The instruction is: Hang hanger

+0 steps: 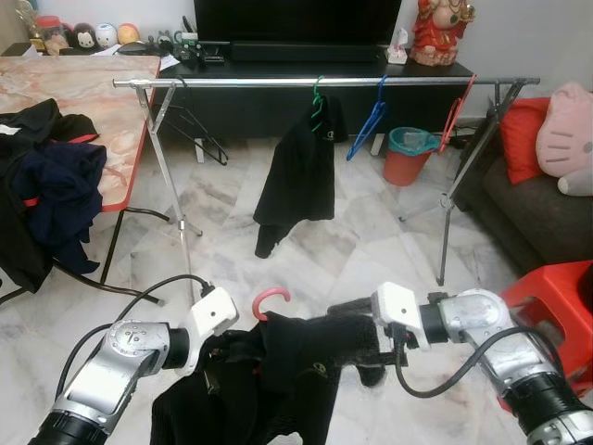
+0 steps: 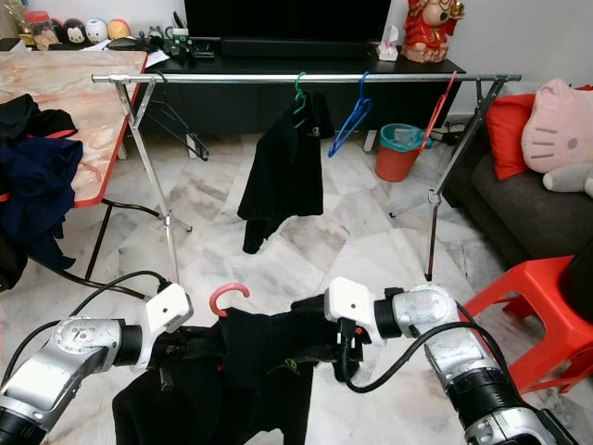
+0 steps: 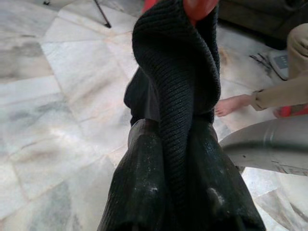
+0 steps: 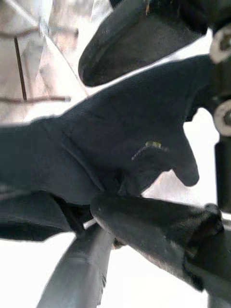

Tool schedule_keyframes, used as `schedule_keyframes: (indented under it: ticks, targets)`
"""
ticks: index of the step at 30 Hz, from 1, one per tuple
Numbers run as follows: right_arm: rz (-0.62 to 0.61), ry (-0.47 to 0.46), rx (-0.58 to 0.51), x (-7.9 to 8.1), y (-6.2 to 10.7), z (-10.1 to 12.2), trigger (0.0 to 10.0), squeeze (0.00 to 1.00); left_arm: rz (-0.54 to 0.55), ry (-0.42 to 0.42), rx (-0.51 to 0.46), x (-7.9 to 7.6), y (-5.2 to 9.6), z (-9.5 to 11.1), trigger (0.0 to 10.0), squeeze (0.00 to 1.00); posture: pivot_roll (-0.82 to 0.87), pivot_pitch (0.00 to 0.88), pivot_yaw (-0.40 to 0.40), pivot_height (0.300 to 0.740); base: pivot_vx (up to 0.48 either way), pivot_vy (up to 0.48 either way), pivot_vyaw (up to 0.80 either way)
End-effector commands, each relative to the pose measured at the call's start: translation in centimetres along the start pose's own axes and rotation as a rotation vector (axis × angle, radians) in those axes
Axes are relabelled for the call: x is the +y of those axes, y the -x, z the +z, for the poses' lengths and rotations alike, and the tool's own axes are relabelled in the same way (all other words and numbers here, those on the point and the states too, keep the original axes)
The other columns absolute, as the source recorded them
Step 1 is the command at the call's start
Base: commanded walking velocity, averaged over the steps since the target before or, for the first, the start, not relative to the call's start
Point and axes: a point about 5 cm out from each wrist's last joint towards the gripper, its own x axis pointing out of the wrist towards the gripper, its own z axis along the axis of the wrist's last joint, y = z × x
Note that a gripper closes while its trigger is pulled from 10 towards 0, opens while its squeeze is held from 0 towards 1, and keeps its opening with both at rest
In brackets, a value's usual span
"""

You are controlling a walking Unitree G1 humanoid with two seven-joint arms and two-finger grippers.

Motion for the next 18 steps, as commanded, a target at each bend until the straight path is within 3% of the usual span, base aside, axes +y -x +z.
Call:
schedule_keyframes:
  ticks: [1,5,7,8,9,10,11,12,18]
  targets:
    - [-0.112,0.012,-0.003,-0.9,1.3,0.0,10.0,1.00,0.035,-0.040,-0.027,0.6,0.1,0.8,0.0,0.00,-0.08,0.000,-0.059,0.740,0.000,0.000,0.00]
    - [-0.246,0.015,0.002,-1.7,1.9,-0.2,10.0,1.00,0.071,-0.051,-0.016,1.0,0.0,0.6,0.0,0.00,-0.09,0.000,-0.054,0.740,0.000,0.000,0.00]
    - [-0.246,0.015,0.002,-1.7,1.9,-0.2,10.0,1.00,0.071,-0.051,-0.016,1.0,0.0,0.6,0.0,0.00,-0.09,0.000,-0.054,0.740,0.000,0.000,0.00]
    - [-0.332,0.015,0.013,-2.0,2.1,-0.6,10.0,0.06,0.115,-0.057,-0.015,1.4,0.0,0.5,0.0,0.00,-0.09,0.000,-0.048,0.740,0.000,0.000,0.00]
    - [-0.473,-0.022,0.042,-2.5,2.3,-1.6,10.0,0.00,0.200,-0.067,-0.008,2.2,0.0,0.4,2.0,0.00,-0.08,0.000,-0.039,0.740,0.000,0.000,0.00]
    - [-0.580,-0.053,0.066,-2.7,2.5,-2.4,10.0,0.00,0.268,-0.070,-0.001,2.8,0.1,0.3,3.8,0.00,-0.08,0.000,-0.037,0.740,0.000,0.000,0.00]
    - [-0.640,-0.074,0.082,-2.8,2.7,-2.9,10.0,0.00,0.309,-0.071,0.003,3.2,0.1,0.2,3.8,0.00,-0.08,0.000,-0.037,0.740,0.000,0.000,0.00]
    - [-0.743,-0.145,0.101,-2.6,2.6,-4.1,10.0,0.00,0.389,-0.063,-0.001,3.9,0.2,0.2,10.0,0.00,-0.08,0.000,-0.029,0.740,0.000,0.000,0.00]
    - [-0.965,-0.365,0.124,-0.9,1.6,-7.5,10.0,0.00,0.546,-0.022,-0.081,5.1,0.2,1.2,10.0,0.00,-0.08,0.000,-0.011,0.740,0.000,0.000,0.00]
